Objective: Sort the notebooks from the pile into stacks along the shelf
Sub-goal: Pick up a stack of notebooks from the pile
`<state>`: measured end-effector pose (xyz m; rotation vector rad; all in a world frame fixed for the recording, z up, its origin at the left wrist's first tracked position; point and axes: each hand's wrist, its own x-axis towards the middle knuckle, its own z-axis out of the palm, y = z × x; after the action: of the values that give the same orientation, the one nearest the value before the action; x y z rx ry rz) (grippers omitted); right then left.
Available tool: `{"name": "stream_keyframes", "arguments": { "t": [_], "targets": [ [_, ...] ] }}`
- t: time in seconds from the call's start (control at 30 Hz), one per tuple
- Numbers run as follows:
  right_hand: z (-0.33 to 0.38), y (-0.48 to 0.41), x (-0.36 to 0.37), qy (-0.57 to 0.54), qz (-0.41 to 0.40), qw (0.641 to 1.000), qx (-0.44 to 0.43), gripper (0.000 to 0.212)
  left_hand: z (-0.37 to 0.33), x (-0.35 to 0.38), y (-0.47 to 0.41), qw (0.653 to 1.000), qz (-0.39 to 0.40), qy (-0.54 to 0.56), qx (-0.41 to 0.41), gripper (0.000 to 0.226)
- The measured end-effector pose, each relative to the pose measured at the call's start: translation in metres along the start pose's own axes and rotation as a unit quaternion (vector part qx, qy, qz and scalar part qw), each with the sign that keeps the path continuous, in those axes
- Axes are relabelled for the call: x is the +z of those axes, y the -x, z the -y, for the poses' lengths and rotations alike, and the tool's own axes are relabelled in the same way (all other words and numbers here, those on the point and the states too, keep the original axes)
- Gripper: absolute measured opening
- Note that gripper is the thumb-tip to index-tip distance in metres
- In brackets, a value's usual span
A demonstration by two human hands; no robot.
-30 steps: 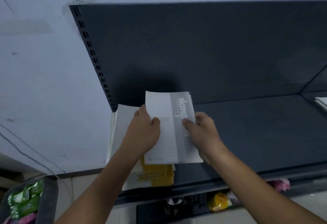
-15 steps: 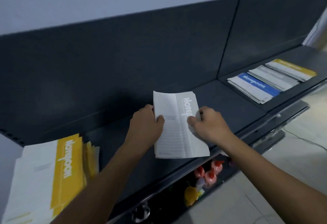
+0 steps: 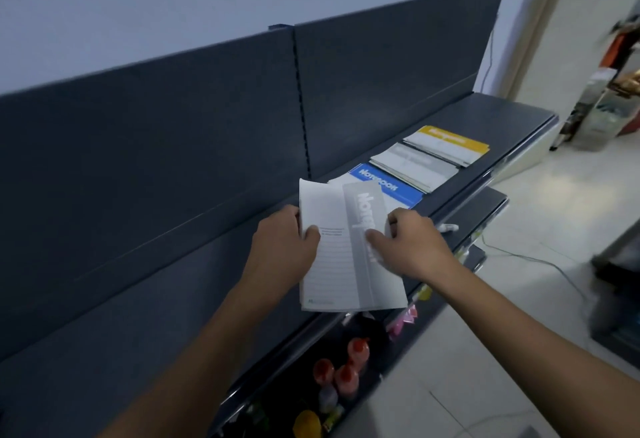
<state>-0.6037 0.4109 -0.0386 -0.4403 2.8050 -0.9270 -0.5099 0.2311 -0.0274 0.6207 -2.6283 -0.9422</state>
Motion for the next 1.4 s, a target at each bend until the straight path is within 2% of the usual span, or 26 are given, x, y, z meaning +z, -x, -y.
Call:
{"name": "stream_keyframes", "arguments": {
  "t": [0.53, 0.7, 0.83, 0.97, 1.13, 1.4],
  "targets": [
    [-0.114, -0.118, -0.084, -0.024, -0.066, 0.99, 0.124, 0.036, -0.097, 0.148, -0.149, 0.993, 0.094, 0.015, 0.067, 0.014],
    [-0.137, -0.153, -0.108, -0.069, -0.069, 0.983, 0.157, 0.022, -0.124, 0.184, -0.194, 0.991, 0.11, 0.004, 0.081, 0.016],
    [-0.162, -0.175, -0.126, -0.104, -0.081, 0.974, 0.186, 0.024, -0.153, 0.211, -0.218, 0.988, 0.12, -0.013, 0.1, 0.018],
    [-0.193, -0.198, -0.147, -0.121, -0.089, 0.969, 0.198, 0.027, -0.186, 0.243, -0.238, 0.986, 0.124, -0.021, 0.107, 0.018],
    [-0.244, -0.228, -0.181, -0.137, -0.078, 0.968, 0.198, 0.019, -0.231, 0.29, -0.256, 0.988, 0.122, -0.018, 0.09, 0.017],
    [-0.338, -0.282, -0.254, -0.135, -0.057, 0.976, 0.164, 0.019, -0.324, 0.366, -0.279, 0.992, 0.092, -0.021, 0.084, 0.016]
  ]
}}
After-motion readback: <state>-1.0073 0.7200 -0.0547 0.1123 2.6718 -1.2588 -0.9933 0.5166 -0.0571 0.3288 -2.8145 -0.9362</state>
